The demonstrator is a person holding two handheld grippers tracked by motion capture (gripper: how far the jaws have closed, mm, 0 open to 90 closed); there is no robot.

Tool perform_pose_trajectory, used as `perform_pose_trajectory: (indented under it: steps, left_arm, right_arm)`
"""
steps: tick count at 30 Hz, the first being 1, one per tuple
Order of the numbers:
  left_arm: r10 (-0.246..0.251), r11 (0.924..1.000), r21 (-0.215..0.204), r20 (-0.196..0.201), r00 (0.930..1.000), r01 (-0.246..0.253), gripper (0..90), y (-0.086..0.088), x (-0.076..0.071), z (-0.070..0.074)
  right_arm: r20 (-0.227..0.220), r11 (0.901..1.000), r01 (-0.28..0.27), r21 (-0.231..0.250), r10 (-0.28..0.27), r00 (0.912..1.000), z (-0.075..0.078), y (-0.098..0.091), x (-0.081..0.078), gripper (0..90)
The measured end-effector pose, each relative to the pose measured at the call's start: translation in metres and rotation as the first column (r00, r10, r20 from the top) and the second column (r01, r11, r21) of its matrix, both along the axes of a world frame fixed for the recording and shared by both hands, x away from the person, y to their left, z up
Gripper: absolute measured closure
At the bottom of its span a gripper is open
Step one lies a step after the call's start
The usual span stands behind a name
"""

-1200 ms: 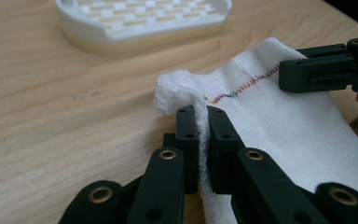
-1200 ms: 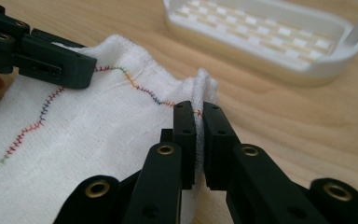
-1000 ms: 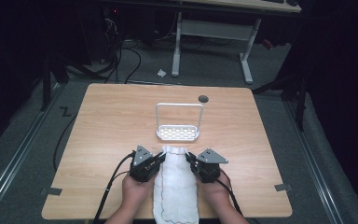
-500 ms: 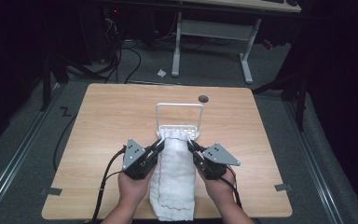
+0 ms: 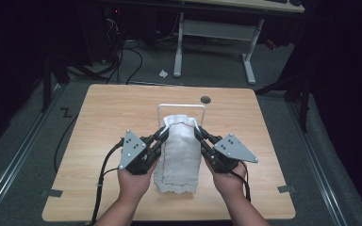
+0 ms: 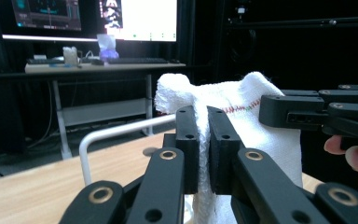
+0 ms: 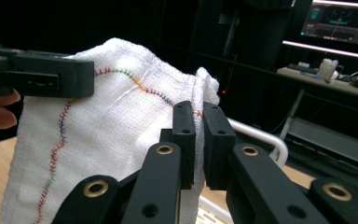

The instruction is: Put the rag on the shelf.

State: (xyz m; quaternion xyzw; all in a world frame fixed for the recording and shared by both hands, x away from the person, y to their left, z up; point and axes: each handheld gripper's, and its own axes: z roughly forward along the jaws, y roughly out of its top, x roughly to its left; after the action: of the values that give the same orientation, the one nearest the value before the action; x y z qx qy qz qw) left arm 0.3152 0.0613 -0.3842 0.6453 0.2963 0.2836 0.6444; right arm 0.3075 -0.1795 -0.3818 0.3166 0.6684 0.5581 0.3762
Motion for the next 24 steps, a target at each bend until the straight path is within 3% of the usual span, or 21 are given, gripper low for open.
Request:
perform_pose_trajectory:
  steps: [10,18,24]
  left_arm:
    - [0.0,1.0,0.004,0.039,0.9992,0.0,84.9,-0.001,0.003,0.013]
    - [-0.001,1.0,-0.002,0.036,0.9994,0.001,84.9,-0.001,0.011,0.017]
    - [-0.001,0.9999,-0.016,0.016,0.9999,0.001,84.9,-0.006,0.029,0.022]
  right_arm:
    - [0.038,0.9999,-0.008,0.012,0.007,0.9993,0.018,-0.002,0.002,85.4]
    - [0.043,0.9999,-0.002,0.016,0.001,0.9991,0.021,-0.004,0.007,85.4]
    - [0.042,0.9998,0.008,0.016,-0.009,0.9991,0.028,-0.005,0.02,85.4]
